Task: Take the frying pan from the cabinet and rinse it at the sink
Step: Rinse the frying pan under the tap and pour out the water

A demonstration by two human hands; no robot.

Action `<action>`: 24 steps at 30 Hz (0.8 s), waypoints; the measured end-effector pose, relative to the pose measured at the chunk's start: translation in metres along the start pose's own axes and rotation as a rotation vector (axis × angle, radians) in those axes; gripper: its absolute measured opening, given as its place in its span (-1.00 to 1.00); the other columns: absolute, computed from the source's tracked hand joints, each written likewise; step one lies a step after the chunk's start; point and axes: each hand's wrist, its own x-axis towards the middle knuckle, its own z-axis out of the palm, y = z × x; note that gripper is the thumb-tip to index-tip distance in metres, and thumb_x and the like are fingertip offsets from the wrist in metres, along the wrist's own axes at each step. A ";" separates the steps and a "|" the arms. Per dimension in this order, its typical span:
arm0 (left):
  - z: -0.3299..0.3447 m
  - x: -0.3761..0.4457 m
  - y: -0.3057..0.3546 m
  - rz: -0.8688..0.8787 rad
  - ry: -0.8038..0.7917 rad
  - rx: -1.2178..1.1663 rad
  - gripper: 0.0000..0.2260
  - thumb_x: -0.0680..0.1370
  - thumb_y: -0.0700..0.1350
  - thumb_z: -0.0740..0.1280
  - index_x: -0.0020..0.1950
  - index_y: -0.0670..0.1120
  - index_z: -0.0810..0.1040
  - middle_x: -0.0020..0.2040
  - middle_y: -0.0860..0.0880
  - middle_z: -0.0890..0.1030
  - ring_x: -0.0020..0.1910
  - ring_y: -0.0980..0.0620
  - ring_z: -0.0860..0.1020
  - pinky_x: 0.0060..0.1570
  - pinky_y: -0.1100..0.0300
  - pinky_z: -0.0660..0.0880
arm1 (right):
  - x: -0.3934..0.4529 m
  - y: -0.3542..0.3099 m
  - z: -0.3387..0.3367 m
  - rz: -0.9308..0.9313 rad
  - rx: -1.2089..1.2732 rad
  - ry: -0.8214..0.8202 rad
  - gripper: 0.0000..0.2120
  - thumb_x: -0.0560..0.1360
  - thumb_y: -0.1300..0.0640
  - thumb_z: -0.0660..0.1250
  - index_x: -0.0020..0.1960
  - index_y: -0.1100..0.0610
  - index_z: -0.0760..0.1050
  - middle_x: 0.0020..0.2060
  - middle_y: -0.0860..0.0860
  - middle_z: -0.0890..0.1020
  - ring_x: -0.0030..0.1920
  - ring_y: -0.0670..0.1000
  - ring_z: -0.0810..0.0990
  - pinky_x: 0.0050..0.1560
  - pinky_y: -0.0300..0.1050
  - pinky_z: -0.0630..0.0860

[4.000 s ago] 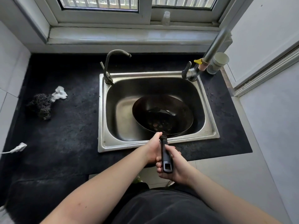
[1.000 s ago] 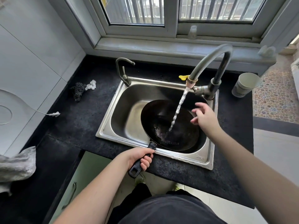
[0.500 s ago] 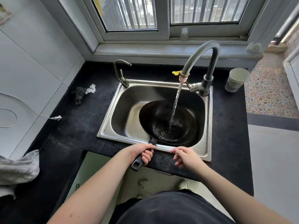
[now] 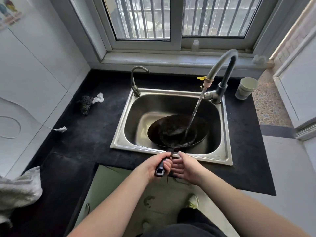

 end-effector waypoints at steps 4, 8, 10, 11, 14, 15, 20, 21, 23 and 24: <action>-0.004 -0.007 0.007 0.038 0.037 0.135 -0.77 0.58 -0.18 0.15 -0.29 -0.15 0.36 -0.53 0.03 0.34 -0.68 0.19 0.30 -0.70 0.42 0.25 | -0.001 -0.002 0.028 0.050 0.180 -0.047 -0.51 0.63 -0.17 0.00 -0.09 0.20 0.47 -0.43 0.05 0.61 -0.44 0.01 0.61 -0.22 -0.07 0.51; 0.003 -0.014 0.013 0.049 0.080 0.274 -0.81 0.53 -0.23 0.13 -0.29 -0.14 0.34 -0.53 0.02 0.36 -0.67 0.20 0.30 -0.70 0.41 0.27 | -0.002 -0.005 0.041 0.049 0.275 -0.017 -0.55 0.62 -0.17 0.06 -0.08 0.20 0.45 -0.52 0.05 0.53 -0.51 0.01 0.55 -0.21 -0.06 0.51; 0.004 -0.016 0.014 0.082 0.097 0.349 -0.81 0.54 -0.24 0.13 -0.28 -0.13 0.34 -0.52 0.02 0.36 -0.67 0.20 0.31 -0.69 0.42 0.27 | 0.001 -0.003 0.046 0.040 0.301 -0.011 -0.59 0.61 -0.16 0.08 -0.09 0.17 0.44 -0.51 0.04 0.49 -0.44 0.00 0.49 -0.17 -0.08 0.51; 0.004 -0.017 0.014 0.101 0.109 0.383 -0.81 0.55 -0.23 0.15 -0.27 -0.13 0.35 -0.51 0.02 0.36 -0.66 0.21 0.31 -0.69 0.41 0.27 | 0.004 -0.002 0.049 0.032 0.301 -0.007 -0.60 0.60 -0.16 0.11 -0.06 0.17 0.45 -0.48 0.04 0.46 -0.40 -0.01 0.46 -0.12 -0.07 0.48; -0.001 -0.017 0.010 0.180 0.166 0.494 -0.81 0.59 -0.19 0.23 -0.22 -0.13 0.38 -0.45 0.01 0.35 -0.66 0.20 0.32 -0.69 0.40 0.26 | 0.007 0.002 0.057 0.020 0.248 -0.016 -0.55 0.54 -0.22 0.17 0.03 0.18 0.48 -0.32 0.05 0.44 -0.31 0.00 0.44 -0.09 -0.14 0.43; -0.004 -0.017 0.007 0.204 0.190 0.520 -0.81 0.60 -0.17 0.26 -0.22 -0.12 0.39 -0.45 0.01 0.35 -0.66 0.20 0.32 -0.69 0.40 0.26 | 0.007 0.002 0.059 0.034 0.230 -0.037 -0.50 0.54 -0.24 0.15 -0.02 0.21 0.51 -0.32 0.06 0.46 -0.33 0.00 0.45 -0.16 -0.17 0.44; -0.021 -0.015 -0.007 0.286 0.211 0.573 -0.83 0.59 -0.18 0.28 -0.21 -0.09 0.43 -0.47 0.01 0.34 -0.65 0.19 0.31 -0.66 0.39 0.27 | -0.006 0.003 0.066 0.072 0.065 -0.080 -0.49 0.56 -0.27 0.13 -0.22 0.16 0.44 -0.60 0.01 0.43 -0.65 -0.05 0.42 -0.61 -0.31 0.39; -0.023 -0.016 -0.009 0.305 0.208 0.579 -0.84 0.60 -0.23 0.24 -0.18 -0.07 0.44 -0.44 0.00 0.33 -0.65 0.19 0.31 -0.65 0.40 0.28 | -0.006 0.004 0.067 0.071 0.050 -0.076 -0.52 0.56 -0.27 0.13 -0.18 0.14 0.44 -0.60 0.01 0.44 -0.65 -0.04 0.42 -0.61 -0.33 0.38; -0.027 -0.019 -0.013 0.340 0.209 0.619 -0.81 0.59 -0.29 0.19 -0.15 -0.04 0.43 -0.42 -0.03 0.34 -0.64 0.17 0.32 -0.62 0.40 0.30 | -0.002 0.007 0.067 0.074 0.032 -0.086 -0.54 0.56 -0.28 0.12 -0.14 0.11 0.47 -0.59 0.01 0.47 -0.64 -0.03 0.41 -0.59 -0.34 0.35; -0.030 -0.019 -0.015 0.351 0.214 0.643 -0.81 0.58 -0.30 0.19 -0.14 -0.03 0.42 -0.42 -0.04 0.35 -0.64 0.16 0.33 -0.61 0.39 0.32 | 0.001 0.009 0.067 0.077 0.026 -0.100 -0.53 0.56 -0.28 0.11 -0.12 0.10 0.50 -0.54 0.01 0.51 -0.60 -0.02 0.44 -0.55 -0.32 0.35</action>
